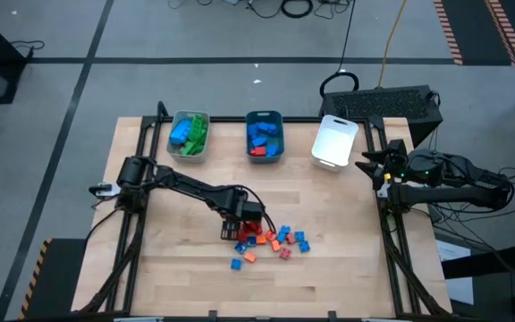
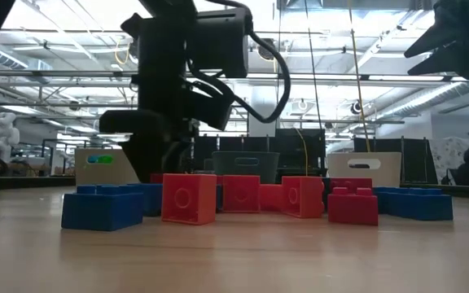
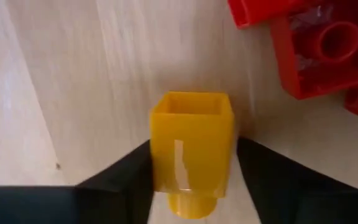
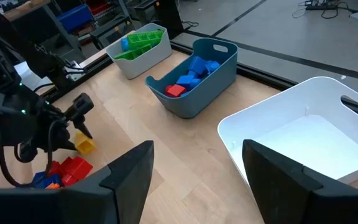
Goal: Sort blocks by size
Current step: Put the yellow 1 stud game piece into the blue bin
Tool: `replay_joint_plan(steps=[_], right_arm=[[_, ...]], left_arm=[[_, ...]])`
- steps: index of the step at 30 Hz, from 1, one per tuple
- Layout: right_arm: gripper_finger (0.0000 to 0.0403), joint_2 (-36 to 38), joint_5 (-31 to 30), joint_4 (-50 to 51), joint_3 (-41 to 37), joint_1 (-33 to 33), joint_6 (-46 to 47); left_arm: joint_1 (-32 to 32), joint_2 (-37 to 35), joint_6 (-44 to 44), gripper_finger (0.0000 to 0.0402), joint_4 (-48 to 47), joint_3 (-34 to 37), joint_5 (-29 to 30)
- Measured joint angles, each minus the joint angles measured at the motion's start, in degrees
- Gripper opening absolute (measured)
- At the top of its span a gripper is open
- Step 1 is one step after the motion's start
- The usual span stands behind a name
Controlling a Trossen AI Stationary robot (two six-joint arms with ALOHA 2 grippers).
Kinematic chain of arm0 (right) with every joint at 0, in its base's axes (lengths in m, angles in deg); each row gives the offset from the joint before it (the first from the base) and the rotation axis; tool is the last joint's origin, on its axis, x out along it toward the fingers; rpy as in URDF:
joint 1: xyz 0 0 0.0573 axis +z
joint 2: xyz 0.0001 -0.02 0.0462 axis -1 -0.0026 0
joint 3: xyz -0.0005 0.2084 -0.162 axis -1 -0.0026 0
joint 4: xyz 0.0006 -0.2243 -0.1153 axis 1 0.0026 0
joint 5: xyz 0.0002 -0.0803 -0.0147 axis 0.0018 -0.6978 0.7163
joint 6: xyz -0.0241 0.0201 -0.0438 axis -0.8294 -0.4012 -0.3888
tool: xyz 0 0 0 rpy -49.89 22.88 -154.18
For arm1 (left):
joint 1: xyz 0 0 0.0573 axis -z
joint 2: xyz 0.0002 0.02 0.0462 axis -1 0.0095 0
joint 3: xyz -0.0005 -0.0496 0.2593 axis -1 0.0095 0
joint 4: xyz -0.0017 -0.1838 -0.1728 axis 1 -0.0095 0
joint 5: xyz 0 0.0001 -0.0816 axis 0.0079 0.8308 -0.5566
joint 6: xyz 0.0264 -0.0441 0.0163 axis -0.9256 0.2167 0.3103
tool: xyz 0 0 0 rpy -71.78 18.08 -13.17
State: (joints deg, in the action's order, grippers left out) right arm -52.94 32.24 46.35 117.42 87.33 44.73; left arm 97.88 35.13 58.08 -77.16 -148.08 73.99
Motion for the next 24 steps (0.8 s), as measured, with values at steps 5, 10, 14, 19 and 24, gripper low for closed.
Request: replay_joint_plan(steps=[5, 10, 14, 19, 24], right_arm=[[0.0238, 0.0, -0.2, 0.0, 0.0, 0.0, -0.3], [0.0238, 0.0, -0.3, 0.0, 0.0, 0.0, -0.6], [0.0238, 0.0, -0.3, 0.0, 0.0, 0.0, -1.5], [0.0238, 0.0, -0.3, 0.0, 0.0, 0.0, -1.5], [0.0238, 0.0, -0.3, 0.0, 0.0, 0.0, -1.5]], left_arm=[[-0.8, -0.6, -0.3, 0.0135, 0.0, -2.8, -0.3], [-4.9, -1.0, 0.2, 0.0135, -0.5, -8.7, -0.2], [-10.7, -1.8, 2.3, 0.0135, 0.5, -16.1, 4.2], [-20.1, -1.8, 3.2, 0.0135, 4.5, -23.5, 9.5], [-29.1, -1.6, 5.7, 0.0145, 8.1, -23.9, 9.6]])
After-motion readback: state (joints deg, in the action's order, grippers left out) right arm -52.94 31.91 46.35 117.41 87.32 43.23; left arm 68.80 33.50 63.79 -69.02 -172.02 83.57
